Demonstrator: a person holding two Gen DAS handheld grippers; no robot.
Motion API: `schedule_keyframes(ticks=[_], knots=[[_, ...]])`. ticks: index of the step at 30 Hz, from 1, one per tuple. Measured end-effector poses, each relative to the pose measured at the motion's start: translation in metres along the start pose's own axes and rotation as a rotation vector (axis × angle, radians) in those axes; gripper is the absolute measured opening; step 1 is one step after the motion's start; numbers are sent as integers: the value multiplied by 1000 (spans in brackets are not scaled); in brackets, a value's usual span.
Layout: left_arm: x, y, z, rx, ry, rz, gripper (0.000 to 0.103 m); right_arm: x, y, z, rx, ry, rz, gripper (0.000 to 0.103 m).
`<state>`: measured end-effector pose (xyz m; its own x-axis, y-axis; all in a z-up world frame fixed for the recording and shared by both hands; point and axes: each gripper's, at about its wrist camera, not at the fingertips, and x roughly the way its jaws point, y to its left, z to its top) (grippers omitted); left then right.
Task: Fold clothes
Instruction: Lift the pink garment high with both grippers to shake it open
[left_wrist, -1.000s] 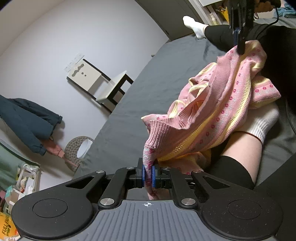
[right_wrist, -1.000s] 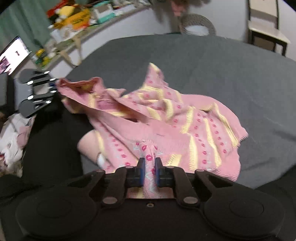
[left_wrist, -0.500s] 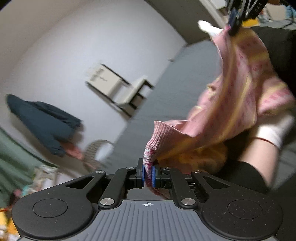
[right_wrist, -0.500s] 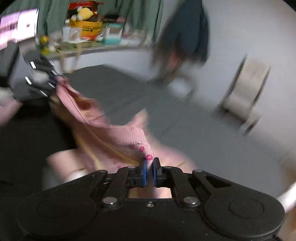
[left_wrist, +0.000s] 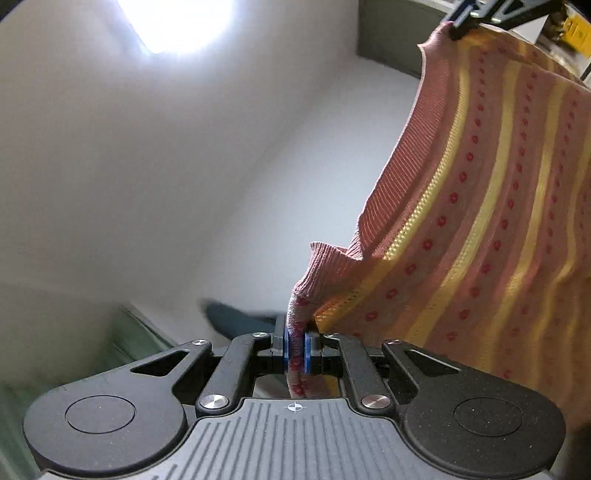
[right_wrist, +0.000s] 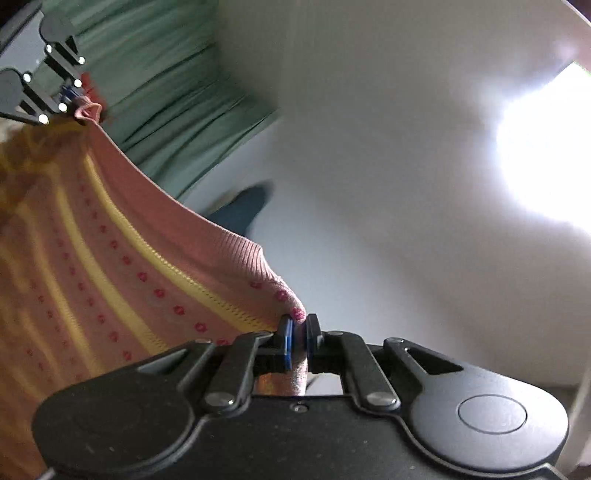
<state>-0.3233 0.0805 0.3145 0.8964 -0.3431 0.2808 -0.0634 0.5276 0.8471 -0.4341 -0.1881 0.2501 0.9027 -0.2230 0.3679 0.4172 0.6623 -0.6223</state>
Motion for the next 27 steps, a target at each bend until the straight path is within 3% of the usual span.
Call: schedule_keyframes(ticks=[2,4,11,14,19,23,27], knots=[[0,27,19,17,-56,87,7,3,-18,15,-2,-70,-86,7],[1,51,37,14,-97,149,7,12,-28,23,-15,-93,-105,7],[25,67,57,78,-151,200,7,59,-55,34,4,-115,-165,7],[54,58,48,78,-125,137,7,100,-48,21,-4,-48,-100,7],[142,2,11,122,25,-82,7,195,2,-28,-20,138,72,7],[218,-38,-14,136,146,-219,7,277,27,-65,0,285,133,7],[283,-47,-11,164,210,-207,7,342,26,-67,33,342,90,7]])
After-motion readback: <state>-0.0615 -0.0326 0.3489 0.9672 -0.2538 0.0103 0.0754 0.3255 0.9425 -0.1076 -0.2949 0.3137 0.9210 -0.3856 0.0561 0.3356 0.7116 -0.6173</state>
